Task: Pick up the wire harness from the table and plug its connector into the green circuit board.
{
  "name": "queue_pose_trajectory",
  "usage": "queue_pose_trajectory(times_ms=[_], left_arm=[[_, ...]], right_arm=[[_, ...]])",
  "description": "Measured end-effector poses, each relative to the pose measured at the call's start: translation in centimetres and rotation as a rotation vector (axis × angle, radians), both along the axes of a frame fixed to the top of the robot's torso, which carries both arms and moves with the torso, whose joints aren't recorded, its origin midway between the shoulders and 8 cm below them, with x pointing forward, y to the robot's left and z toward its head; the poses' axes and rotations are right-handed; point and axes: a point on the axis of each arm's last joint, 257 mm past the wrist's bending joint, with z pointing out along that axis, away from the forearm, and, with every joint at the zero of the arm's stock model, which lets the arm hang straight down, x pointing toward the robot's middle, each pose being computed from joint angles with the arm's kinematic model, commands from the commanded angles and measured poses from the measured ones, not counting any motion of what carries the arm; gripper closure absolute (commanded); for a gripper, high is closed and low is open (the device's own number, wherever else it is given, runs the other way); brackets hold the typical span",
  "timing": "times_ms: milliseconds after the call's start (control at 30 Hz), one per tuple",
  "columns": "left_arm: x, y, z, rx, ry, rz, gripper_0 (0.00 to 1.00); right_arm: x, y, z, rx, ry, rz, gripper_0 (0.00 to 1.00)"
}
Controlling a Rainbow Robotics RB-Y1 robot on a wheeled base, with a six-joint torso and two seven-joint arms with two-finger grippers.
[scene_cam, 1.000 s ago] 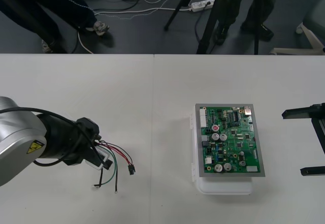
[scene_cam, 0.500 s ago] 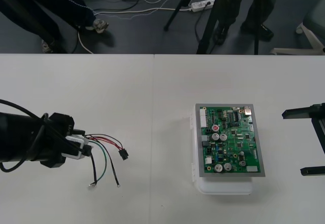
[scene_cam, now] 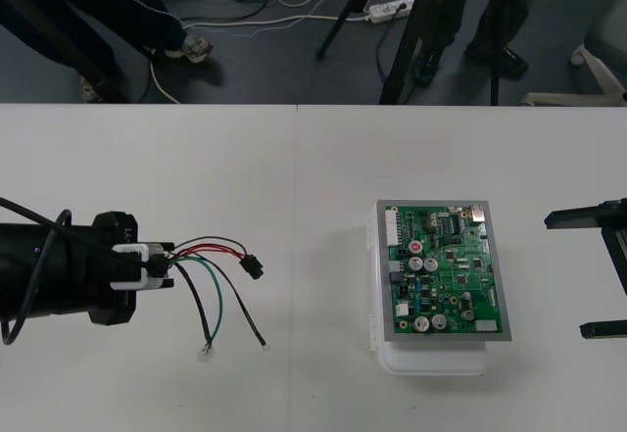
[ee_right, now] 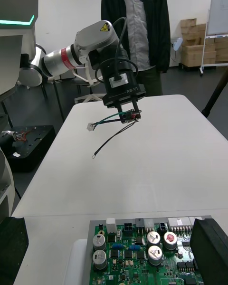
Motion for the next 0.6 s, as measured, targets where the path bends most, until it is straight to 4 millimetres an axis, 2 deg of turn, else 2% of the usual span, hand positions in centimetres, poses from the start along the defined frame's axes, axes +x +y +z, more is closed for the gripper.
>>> queue_pose_trajectory(times_ms=[267, 600], left_arm=[[-0.1, -3.0, 1.2, -0.130, -0.004, 0.002, 1.00], [0.4, -5.5, 2.7, -0.255, -0.012, 0.026, 1.00]], right_arm=[[0.0, 0.0, 0.0, 0.000, 0.000, 0.000, 0.00], [0.0, 0.0, 0.0, 0.000, 0.000, 0.000, 0.00]])
